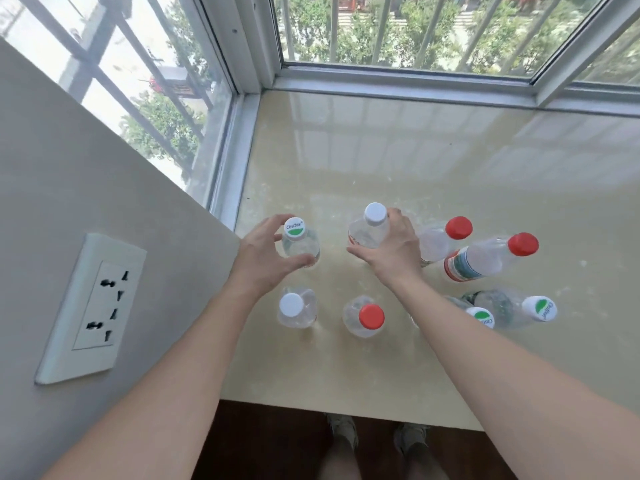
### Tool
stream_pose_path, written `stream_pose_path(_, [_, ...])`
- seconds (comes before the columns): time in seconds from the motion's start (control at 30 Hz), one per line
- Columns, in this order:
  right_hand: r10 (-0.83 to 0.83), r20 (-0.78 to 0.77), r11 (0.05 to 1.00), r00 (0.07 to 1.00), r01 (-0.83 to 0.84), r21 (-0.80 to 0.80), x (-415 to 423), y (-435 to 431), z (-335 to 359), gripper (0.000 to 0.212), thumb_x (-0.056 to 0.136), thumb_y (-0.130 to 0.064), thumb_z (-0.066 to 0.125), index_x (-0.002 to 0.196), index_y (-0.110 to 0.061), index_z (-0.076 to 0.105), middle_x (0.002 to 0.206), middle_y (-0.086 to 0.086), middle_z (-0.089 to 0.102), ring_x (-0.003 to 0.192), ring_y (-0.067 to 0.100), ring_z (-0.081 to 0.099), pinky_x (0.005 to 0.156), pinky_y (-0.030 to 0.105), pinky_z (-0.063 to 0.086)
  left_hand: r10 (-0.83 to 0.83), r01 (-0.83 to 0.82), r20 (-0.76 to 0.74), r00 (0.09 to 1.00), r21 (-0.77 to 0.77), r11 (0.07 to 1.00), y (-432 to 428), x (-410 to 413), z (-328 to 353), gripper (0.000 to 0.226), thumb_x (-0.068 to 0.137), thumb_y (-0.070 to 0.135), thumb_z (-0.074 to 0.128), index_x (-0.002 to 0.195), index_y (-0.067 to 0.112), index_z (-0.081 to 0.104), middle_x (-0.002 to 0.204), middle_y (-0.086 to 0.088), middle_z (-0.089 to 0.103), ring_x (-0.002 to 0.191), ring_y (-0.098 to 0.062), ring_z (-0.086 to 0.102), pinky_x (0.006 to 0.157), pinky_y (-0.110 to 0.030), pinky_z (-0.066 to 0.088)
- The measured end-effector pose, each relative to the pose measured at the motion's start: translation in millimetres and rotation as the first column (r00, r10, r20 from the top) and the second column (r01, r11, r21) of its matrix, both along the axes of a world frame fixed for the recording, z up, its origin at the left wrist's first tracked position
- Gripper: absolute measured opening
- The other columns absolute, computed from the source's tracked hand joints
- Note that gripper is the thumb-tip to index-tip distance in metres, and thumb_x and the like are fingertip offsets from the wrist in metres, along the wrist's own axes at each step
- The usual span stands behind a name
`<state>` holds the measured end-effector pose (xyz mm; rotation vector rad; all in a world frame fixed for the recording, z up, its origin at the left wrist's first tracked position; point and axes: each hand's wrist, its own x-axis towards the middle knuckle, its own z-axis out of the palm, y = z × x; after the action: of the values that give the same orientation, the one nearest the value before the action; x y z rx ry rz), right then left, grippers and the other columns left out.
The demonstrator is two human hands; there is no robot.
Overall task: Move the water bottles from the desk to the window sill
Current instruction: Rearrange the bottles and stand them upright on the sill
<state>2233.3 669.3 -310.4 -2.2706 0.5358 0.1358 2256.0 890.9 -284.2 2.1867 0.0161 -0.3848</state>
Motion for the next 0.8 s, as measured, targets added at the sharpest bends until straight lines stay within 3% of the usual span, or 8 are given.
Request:
stream_pose_path(0.13, [0.088, -0.008, 0.996, 0.996, -0.087, 0.02, 0.5, -6.5, -1.4, 0.057, 0.063, -0.03, 0.089, 0.103, -0.021, 0.048, 0.099, -0.002, 0.057, 0.091, 0.022, 0.051, 0.07, 0.031, 0.034, -0.012, 0.011, 0.028, 1.0, 0.02, 1.0, -3.5, 5.8, -4.5, 0.053, 0.067, 0.027, 0.087, 0.111, 0.035, 0.058, 0.107, 0.018, 0.058, 0.106, -0.016, 0.062, 0.087, -0.036, 0.054])
stream_pose_path(0.3, [0.254, -0.113, 0.967, 0.96, -0.249, 0.062, 5.1, -16.1, 8.7, 0.055, 0.067, -0.016, 0.084, 0.109, -0.019, 0.049, 0.099, -0.001, 0.057, 0.091, 0.025, 0.051, 0.066, 0.03, 0.036, -0.03, 0.03, 0.002, 1.0, 0.005, 1.0, -4.5, 9.5, -6.7, 0.055, 0.066, 0.026, 0.087, 0.111, 0.039, 0.058, 0.102, 0.028, 0.055, 0.107, -0.016, 0.062, 0.088, -0.038, 0.055])
stream_pose_path(0.37, [0.294, -0.134, 0.956, 0.946, -0.289, 0.056, 6.0, -18.6, 12.4, 0.053, 0.069, -0.011, 0.082, 0.106, -0.021, 0.046, 0.096, 0.0, 0.055, 0.088, 0.025, 0.049, 0.059, 0.019, 0.036, -0.03, 0.03, -0.008, 1.0, -0.006, 1.0, -4.1, 9.9, -7.8, 0.056, 0.066, 0.025, 0.087, 0.112, 0.037, 0.059, 0.103, 0.025, 0.057, 0.108, -0.017, 0.062, 0.088, -0.042, 0.056])
stream_pose_path(0.47, [0.279, -0.123, 0.958, 0.952, -0.268, 0.099, 3.6, -19.1, 13.9, 0.056, 0.07, -0.004, 0.078, 0.113, -0.022, 0.047, 0.098, -0.001, 0.054, 0.09, 0.024, 0.048, 0.057, 0.006, 0.034, -0.027, 0.027, -0.012, 1.0, -0.005, 1.0, -3.2, 9.3, -7.3, 0.055, 0.067, 0.026, 0.086, 0.112, 0.039, 0.058, 0.104, 0.026, 0.057, 0.109, -0.016, 0.061, 0.088, -0.043, 0.056])
stream_pose_path(0.6, [0.197, -0.085, 0.964, 0.977, -0.178, 0.197, -2.8, -11.6, 11.5, 0.069, 0.068, -0.008, 0.081, 0.124, -0.023, 0.046, 0.108, -0.007, 0.055, 0.097, 0.02, 0.05, 0.072, 0.026, 0.038, -0.029, 0.029, -0.01, 1.0, -0.004, 1.0, -2.9, 6.6, -5.7, 0.054, 0.067, 0.026, 0.085, 0.111, 0.039, 0.057, 0.102, 0.028, 0.055, 0.109, -0.014, 0.06, 0.088, -0.042, 0.056])
stream_pose_path(0.67, [0.159, -0.08, 0.97, 0.984, -0.14, 0.2, -4.1, -9.2, 9.8, 0.069, 0.062, -0.017, 0.089, 0.116, -0.026, 0.046, 0.108, -0.007, 0.059, 0.098, 0.02, 0.052, 0.075, 0.029, 0.038, -0.026, 0.026, -0.014, 1.0, -0.004, 1.0, -2.7, 4.9, -5.1, 0.055, 0.066, 0.026, 0.086, 0.111, 0.039, 0.057, 0.104, 0.028, 0.055, 0.108, -0.014, 0.059, 0.088, -0.042, 0.057])
stream_pose_path(0.8, [0.137, -0.094, 0.973, 0.986, -0.117, 0.198, -6.0, -8.9, 8.4, 0.06, 0.063, -0.021, 0.09, 0.102, -0.03, 0.045, 0.093, -0.011, 0.058, 0.09, 0.019, 0.052, 0.066, 0.024, 0.037, -0.023, 0.023, -0.03, 0.999, 0.002, 1.0, -2.1, 3.5, -5.2, 0.054, 0.067, 0.026, 0.087, 0.112, 0.035, 0.058, 0.102, 0.027, 0.056, 0.107, -0.013, 0.059, 0.085, -0.04, 0.058])
